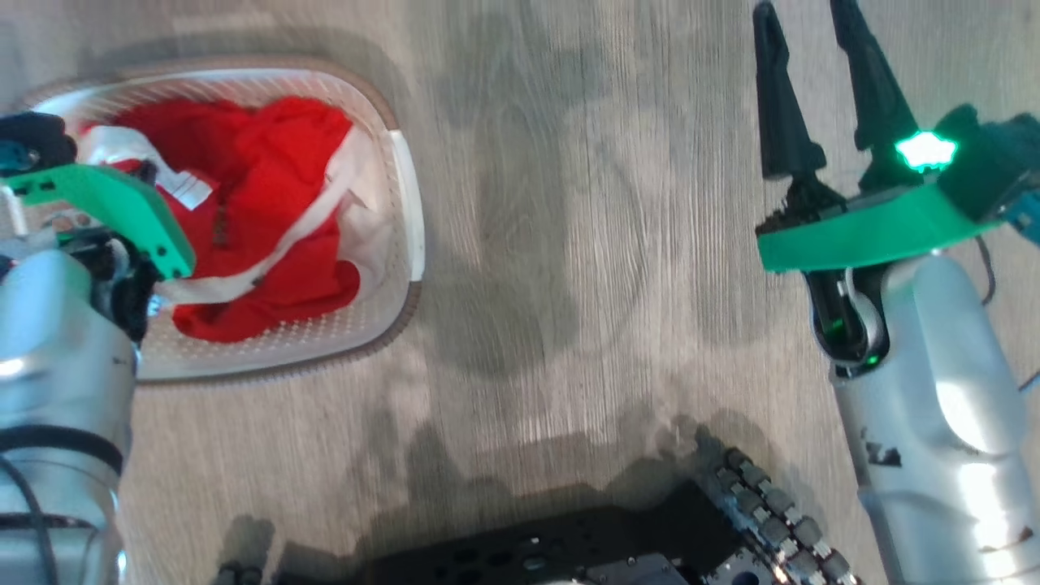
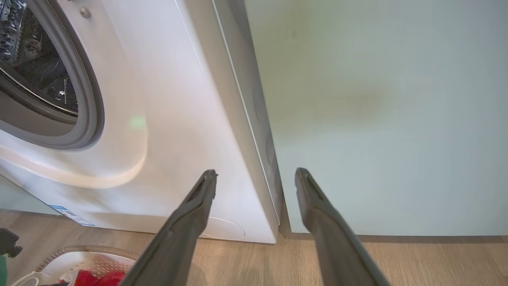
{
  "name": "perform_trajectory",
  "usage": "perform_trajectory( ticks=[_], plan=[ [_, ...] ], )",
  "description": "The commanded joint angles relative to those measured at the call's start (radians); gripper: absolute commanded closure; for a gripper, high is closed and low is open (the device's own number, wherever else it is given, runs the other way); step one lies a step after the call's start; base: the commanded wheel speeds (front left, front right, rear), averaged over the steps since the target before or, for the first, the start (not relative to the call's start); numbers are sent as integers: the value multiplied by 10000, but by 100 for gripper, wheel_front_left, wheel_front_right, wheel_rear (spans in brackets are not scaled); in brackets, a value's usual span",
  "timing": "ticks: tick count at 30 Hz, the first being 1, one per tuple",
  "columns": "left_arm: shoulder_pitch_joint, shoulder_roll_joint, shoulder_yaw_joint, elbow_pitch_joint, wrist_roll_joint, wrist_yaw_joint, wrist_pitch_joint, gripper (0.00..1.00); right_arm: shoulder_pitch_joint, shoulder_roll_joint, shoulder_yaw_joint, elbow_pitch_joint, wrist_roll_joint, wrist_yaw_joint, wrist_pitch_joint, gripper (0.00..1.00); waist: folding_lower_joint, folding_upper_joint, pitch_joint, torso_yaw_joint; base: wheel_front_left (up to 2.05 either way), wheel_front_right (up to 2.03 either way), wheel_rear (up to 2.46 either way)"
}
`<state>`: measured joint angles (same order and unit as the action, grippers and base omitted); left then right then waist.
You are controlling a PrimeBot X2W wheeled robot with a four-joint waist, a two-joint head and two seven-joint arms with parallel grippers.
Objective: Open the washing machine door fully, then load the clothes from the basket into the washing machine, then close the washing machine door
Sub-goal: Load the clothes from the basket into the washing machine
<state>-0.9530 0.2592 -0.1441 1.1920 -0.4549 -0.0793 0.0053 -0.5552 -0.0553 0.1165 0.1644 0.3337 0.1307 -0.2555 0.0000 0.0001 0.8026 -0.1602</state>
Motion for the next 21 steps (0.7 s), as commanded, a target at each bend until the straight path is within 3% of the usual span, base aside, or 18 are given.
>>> perform_trajectory(
  ticks=[1,11,21],
  plan=[
    [551,292,88,-256,79,10,-410,100,609,51,51,-217,-79,0,-59,0,0,-1,-624,285,0,0,0],
    [1776,-151,-257,-1700,313,82,-2196,100,1574,51,-425,-393,-349,0,292,0,0,-1,-2269,877,0,0,0],
    [3260,-264,-330,-4771,469,625,-2539,100,2335,51,-734,-836,-482,0,768,0,0,-1,-3389,1218,0,0,0]
  ],
)
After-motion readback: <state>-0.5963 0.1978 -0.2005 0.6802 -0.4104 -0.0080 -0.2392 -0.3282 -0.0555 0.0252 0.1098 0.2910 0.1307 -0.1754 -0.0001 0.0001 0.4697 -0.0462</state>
